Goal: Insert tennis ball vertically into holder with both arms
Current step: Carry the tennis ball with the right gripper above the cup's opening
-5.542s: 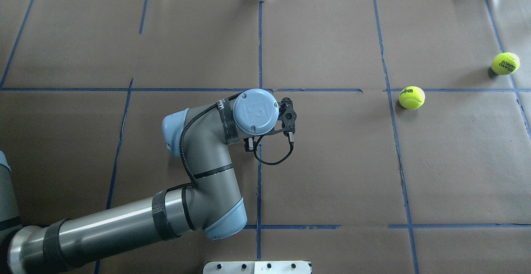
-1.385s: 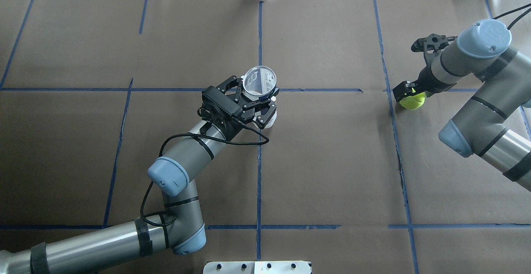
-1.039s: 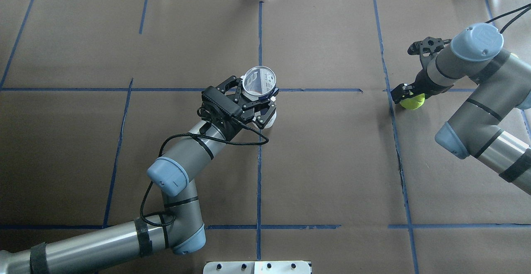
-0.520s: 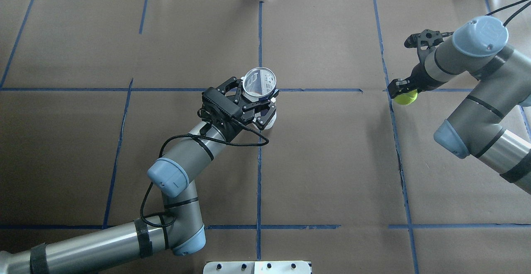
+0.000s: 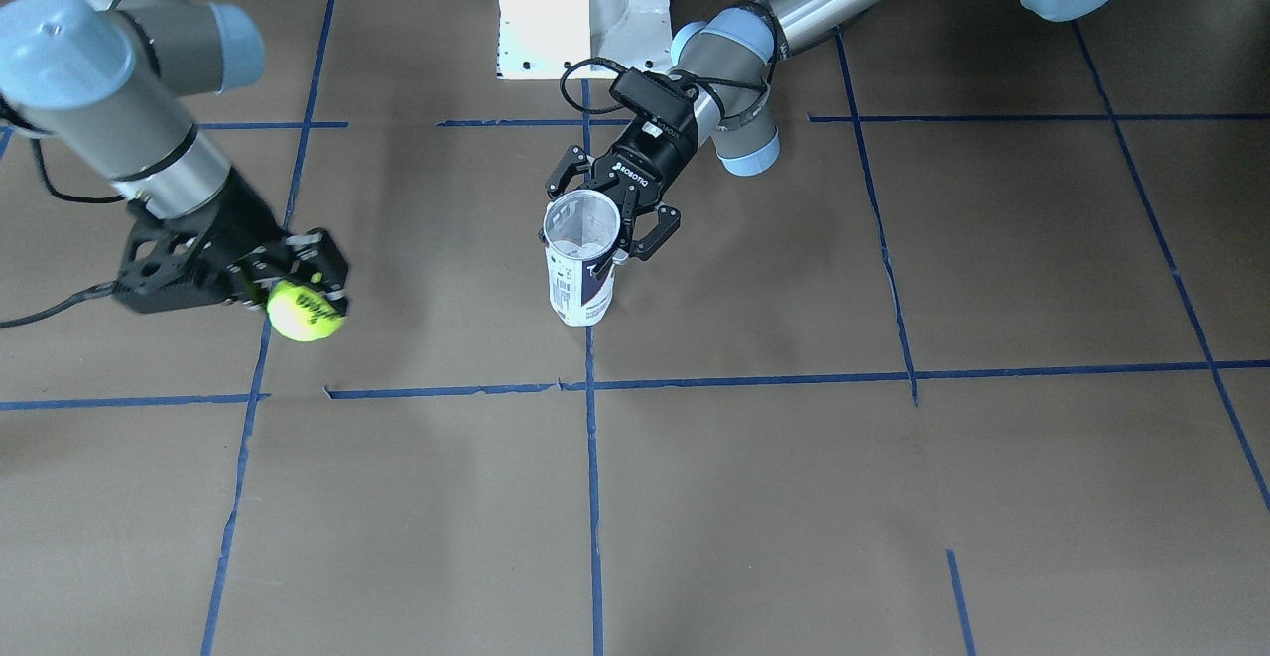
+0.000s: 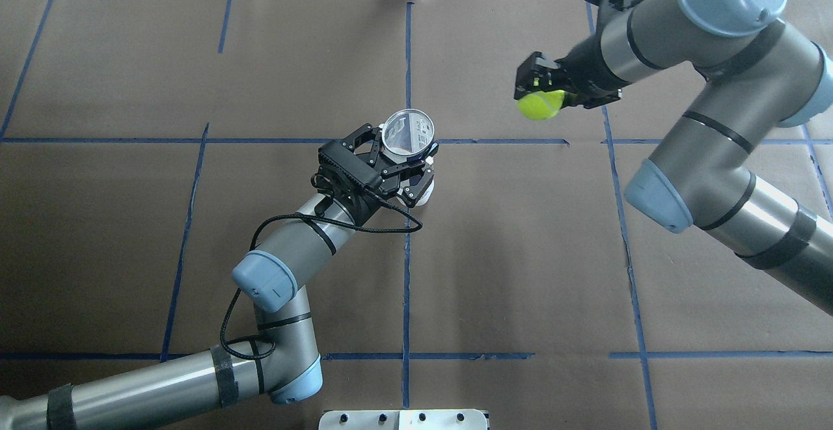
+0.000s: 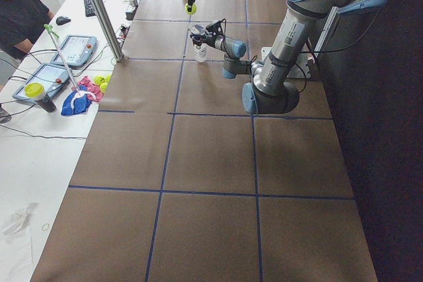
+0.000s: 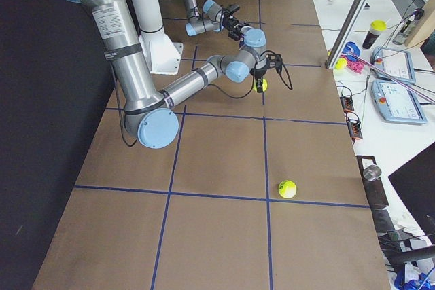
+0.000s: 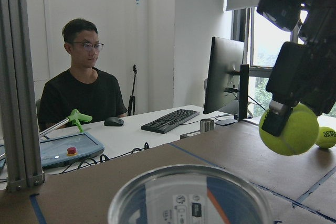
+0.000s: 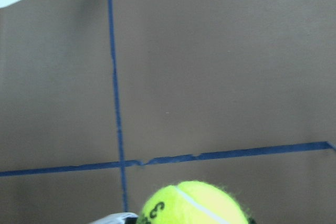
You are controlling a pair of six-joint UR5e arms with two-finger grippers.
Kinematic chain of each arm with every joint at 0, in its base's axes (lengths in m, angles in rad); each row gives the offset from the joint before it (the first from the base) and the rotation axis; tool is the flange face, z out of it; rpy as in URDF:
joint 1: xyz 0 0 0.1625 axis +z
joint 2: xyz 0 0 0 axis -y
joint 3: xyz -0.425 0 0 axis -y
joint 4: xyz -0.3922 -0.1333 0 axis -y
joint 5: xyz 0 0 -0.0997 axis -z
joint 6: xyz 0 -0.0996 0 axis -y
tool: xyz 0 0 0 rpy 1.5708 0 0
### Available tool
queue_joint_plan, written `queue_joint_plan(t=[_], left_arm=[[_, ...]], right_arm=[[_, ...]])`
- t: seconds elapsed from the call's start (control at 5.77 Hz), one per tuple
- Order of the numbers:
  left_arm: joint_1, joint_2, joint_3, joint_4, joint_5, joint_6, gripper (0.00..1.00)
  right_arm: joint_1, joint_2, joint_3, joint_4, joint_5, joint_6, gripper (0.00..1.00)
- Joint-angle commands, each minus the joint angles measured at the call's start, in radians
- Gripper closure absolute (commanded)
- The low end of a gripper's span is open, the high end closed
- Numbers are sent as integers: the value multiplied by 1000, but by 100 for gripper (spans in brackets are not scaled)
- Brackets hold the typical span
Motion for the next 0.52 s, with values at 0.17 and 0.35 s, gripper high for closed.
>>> queue_joint_plan(t=[0.17, 0.35], left_arm=[[2, 3, 0, 0, 0, 0, 28], [2, 7, 0, 0, 0, 0, 28]], right_arm=[[-76, 223, 3, -114, -34, 257, 85], [-139, 231, 0, -118, -121, 279, 85]])
